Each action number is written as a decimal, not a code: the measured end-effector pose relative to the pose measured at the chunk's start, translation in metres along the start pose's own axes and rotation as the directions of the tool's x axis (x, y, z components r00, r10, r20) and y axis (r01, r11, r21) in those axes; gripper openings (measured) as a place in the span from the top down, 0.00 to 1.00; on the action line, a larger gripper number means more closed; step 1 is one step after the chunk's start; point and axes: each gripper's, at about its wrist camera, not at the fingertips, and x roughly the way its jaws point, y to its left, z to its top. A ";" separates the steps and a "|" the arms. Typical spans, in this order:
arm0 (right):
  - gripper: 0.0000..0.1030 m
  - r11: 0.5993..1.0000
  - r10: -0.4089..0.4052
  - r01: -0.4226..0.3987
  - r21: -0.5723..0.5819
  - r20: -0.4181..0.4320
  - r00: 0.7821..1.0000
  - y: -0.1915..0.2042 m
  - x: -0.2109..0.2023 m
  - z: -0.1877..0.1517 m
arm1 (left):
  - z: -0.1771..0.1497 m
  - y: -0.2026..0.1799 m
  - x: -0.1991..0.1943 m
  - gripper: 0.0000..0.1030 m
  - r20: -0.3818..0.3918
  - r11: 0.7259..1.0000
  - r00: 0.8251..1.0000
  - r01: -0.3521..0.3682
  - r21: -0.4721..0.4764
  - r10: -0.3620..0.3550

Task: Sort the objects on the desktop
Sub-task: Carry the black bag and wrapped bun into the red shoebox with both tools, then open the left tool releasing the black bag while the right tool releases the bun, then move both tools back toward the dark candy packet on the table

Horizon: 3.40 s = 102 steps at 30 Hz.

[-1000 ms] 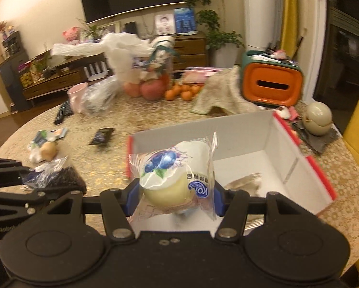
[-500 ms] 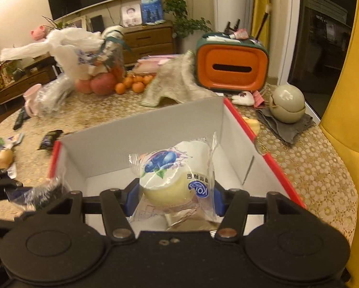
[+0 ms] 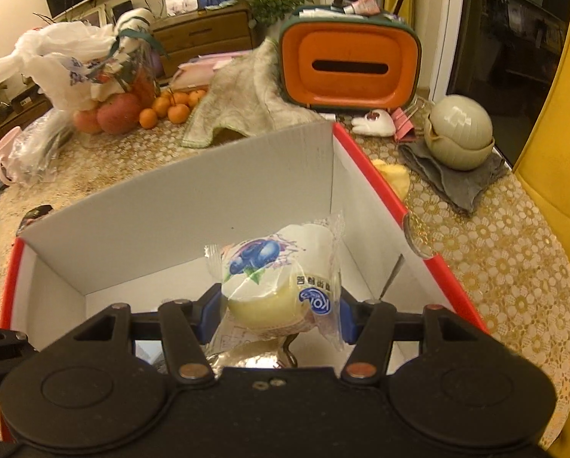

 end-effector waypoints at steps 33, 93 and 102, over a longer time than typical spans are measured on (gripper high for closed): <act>0.34 1.000 -0.011 0.011 0.008 -0.017 1.000 0.004 -0.010 0.000 | -0.011 0.007 -0.010 0.48 -0.024 0.996 0.998 0.054 -0.066 -0.056; 0.30 0.949 0.208 -0.195 -0.247 0.026 0.978 0.280 -0.080 -0.029 | -0.247 0.202 -0.202 0.00 0.235 0.866 0.932 -0.135 -0.482 0.276; 0.30 0.948 0.208 -0.199 -0.250 0.010 0.978 0.306 -0.033 -0.003 | -0.265 0.244 -0.191 0.00 0.200 0.823 0.929 -0.160 -0.544 0.313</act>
